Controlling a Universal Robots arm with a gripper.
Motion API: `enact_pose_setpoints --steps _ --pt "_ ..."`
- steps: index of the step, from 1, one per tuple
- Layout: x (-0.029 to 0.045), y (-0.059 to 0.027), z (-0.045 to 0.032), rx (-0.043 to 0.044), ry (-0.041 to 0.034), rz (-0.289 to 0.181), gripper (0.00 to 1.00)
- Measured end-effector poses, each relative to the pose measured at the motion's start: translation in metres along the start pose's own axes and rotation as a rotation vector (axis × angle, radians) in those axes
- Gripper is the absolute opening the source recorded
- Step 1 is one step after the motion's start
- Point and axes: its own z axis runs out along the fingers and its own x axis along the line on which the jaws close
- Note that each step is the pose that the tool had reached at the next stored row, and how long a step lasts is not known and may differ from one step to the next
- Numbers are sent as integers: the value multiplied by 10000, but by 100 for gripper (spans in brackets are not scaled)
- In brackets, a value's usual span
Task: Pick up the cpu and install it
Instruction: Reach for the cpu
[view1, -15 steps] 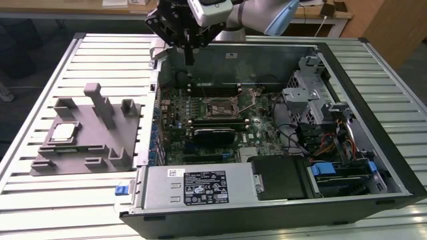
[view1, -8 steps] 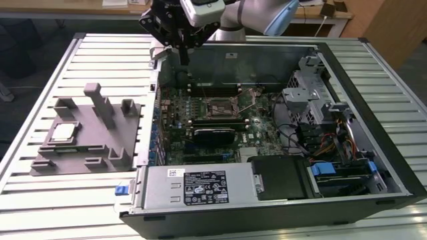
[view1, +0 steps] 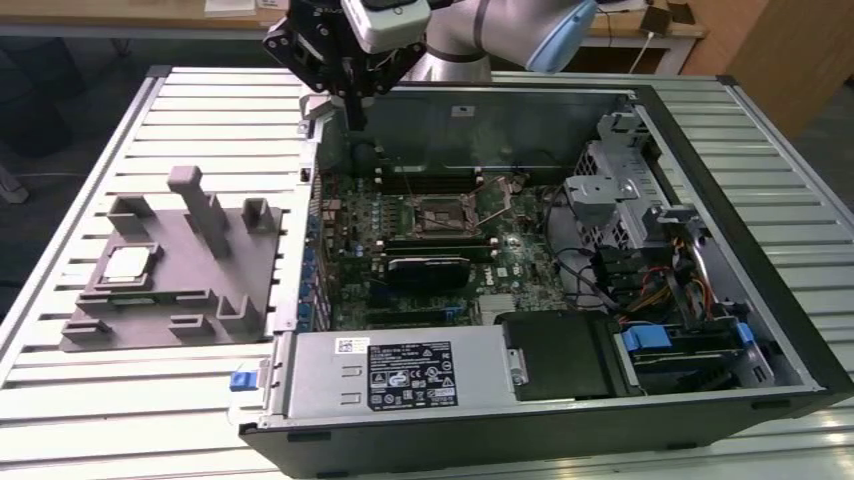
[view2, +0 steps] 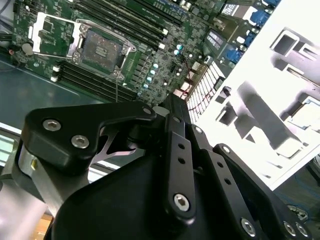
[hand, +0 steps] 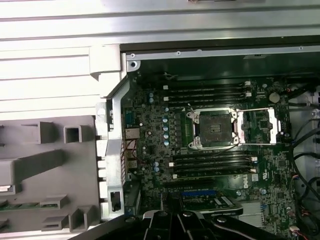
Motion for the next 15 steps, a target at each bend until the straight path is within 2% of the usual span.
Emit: enact_pose_setpoints --steps 15 --pt "214 33 24 0 0 0 11"
